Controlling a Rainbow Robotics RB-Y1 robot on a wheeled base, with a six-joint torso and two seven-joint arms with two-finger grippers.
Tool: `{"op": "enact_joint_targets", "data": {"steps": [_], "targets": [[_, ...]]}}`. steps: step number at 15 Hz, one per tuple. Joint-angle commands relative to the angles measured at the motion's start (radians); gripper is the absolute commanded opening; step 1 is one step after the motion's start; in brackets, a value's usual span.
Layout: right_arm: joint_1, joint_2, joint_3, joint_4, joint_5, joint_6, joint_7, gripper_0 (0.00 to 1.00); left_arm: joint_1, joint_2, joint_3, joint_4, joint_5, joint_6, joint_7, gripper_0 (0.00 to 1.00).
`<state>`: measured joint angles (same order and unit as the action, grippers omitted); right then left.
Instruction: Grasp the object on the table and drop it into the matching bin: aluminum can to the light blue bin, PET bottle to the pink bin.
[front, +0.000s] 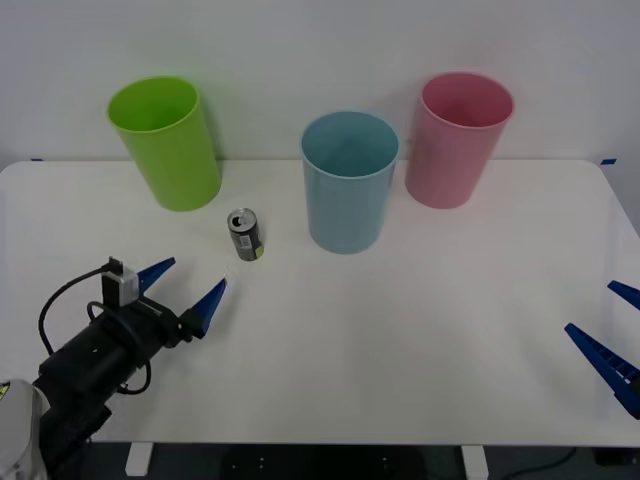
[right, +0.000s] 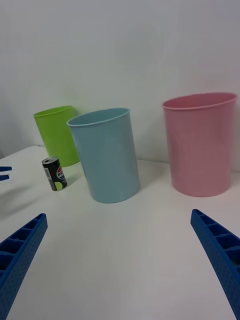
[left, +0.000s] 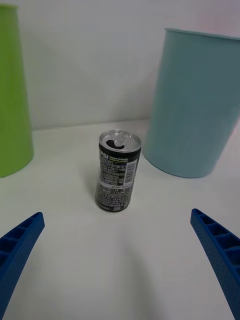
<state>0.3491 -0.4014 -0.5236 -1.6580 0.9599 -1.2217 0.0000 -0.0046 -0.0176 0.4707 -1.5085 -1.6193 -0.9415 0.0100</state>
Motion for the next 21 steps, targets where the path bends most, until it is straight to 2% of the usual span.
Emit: {"op": "enact_joint_targets", "data": {"steps": [1, 16, 21], "targets": [[0.000, 0.000, 0.000, 0.000, 0.000, 0.000, 0.000, 1.00, -0.018, 0.000, -0.001, 0.017, -0.033, 0.050, -0.002, 1.00], [0.000, 0.000, 0.000, 0.000, 0.000, 0.000, 0.000, 1.00, -0.298, 0.000, 0.000, 0.386, -0.048, 0.185, -0.074, 1.00], [0.000, 0.000, 0.000, 0.000, 0.000, 0.000, 0.000, 1.00, -0.380, 0.000, 0.000, 0.470, -0.076, 0.248, -0.090, 1.00]]}}
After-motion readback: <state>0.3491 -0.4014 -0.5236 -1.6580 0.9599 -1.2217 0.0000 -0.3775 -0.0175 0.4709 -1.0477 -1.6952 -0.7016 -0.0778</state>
